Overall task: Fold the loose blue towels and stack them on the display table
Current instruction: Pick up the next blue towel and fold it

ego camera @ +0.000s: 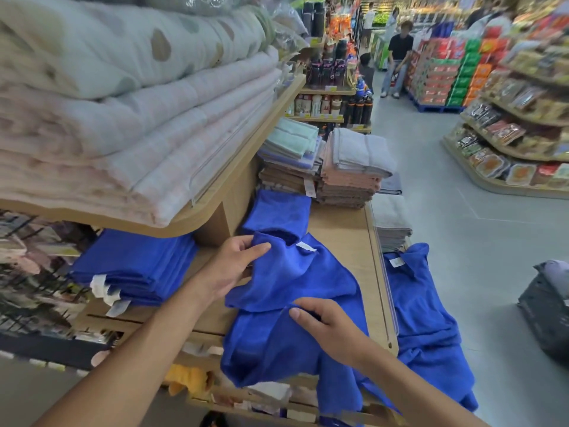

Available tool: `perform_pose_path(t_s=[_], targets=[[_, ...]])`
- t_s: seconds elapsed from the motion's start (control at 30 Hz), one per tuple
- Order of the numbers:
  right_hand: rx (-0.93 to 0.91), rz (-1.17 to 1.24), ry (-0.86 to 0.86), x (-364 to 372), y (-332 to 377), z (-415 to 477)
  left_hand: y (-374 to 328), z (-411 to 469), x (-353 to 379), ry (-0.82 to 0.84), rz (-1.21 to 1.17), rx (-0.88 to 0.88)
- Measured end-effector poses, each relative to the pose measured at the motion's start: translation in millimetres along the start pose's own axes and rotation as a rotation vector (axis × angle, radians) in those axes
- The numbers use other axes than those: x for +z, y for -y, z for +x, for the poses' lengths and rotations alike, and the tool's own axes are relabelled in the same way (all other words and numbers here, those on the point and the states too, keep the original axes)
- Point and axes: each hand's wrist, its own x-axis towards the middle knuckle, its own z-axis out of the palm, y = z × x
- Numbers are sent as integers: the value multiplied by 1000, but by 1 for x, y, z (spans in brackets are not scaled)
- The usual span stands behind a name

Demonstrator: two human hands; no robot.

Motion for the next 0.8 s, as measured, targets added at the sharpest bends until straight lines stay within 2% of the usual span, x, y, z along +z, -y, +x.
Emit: perform_pose_path(t_s=[0.1, 0.17, 0.27, 0.37, 0.47, 0.57, 0.8], targets=[[-143, -105, -25, -15, 39, 10, -12, -12, 14, 65, 37, 11], [-212, -158, -151, -24, 58, 19, -20, -22, 24, 143, 11, 0], [-204, -183, -370, -35, 70, 31, -27, -35, 36, 215, -74, -22], [-170, -226, -470, -39, 70, 37, -28, -41, 42, 224, -122, -17], [-192, -286, -555, -41, 70, 38, -32, -47, 44, 216, 14, 80], [-195, -281, -571, -44, 72, 39, -37, -51, 45, 232, 243, 232], [-154, -133, -433, -69, 90, 47, -70, -52, 41, 281, 488, 319]])
